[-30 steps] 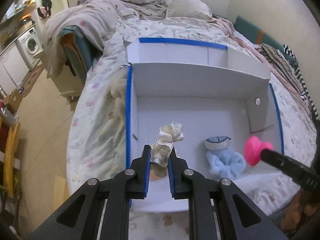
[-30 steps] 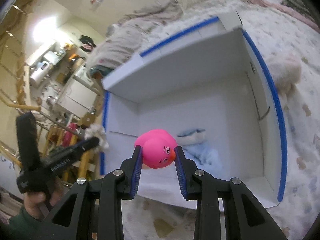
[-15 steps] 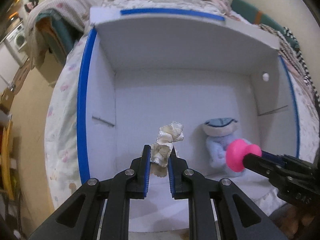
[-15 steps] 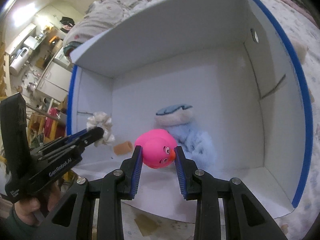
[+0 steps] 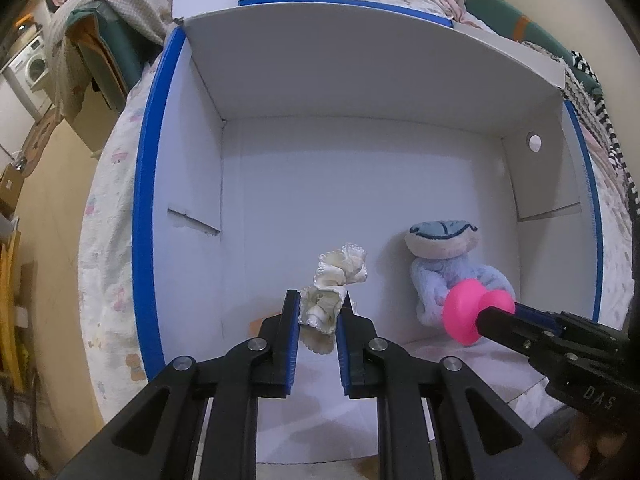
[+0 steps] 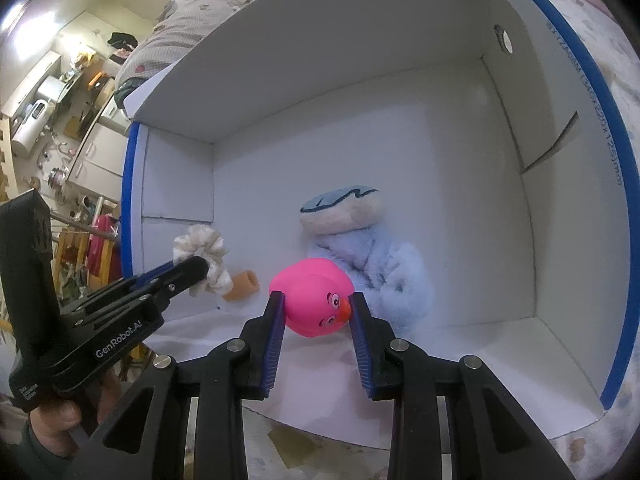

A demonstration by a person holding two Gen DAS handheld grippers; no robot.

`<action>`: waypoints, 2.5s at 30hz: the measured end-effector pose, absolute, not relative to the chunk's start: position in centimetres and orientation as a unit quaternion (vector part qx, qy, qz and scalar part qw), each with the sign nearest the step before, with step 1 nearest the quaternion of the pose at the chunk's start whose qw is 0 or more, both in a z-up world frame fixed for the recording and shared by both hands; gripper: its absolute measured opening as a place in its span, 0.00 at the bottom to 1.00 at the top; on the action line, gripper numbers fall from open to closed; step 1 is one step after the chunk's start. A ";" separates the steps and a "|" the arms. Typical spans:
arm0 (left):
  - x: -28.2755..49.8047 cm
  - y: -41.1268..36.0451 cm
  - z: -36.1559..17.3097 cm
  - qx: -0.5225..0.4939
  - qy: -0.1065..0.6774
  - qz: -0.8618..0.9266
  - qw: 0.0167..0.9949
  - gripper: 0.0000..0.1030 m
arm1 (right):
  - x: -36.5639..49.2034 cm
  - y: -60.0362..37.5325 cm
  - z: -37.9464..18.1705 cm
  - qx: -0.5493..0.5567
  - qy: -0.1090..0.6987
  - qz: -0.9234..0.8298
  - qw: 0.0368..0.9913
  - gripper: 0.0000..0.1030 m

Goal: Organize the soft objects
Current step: 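Carry the cream cloth and pink duck over the box with both tools, then open both tools to drop the cloth and duck into the box, then withdraw both tools up and out of the box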

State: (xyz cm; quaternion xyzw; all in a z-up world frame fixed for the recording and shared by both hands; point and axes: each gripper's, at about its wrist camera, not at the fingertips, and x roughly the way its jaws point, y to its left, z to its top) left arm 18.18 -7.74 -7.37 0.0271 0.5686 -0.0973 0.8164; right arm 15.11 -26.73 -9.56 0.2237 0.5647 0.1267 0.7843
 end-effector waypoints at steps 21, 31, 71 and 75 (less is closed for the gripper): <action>17.8 -6.5 -5.4 0.012 0.545 -0.089 0.834 0.62 | 14.7 -28.0 -6.9 0.228 0.492 0.089 0.836 1.00; 17.4 -6.3 -5.3 -0.001 0.541 -0.084 0.837 0.62 | 14.5 -28.2 -6.4 0.224 0.473 0.086 0.847 1.00; 9.2 4.0 -4.2 -0.047 0.518 -0.002 0.854 0.62 | 5.2 -31.8 -4.9 0.213 0.464 0.020 0.860 1.00; 9.0 4.0 -5.1 -0.041 0.531 -0.006 0.846 0.62 | 5.5 -31.0 -5.4 0.207 0.482 0.025 0.851 1.00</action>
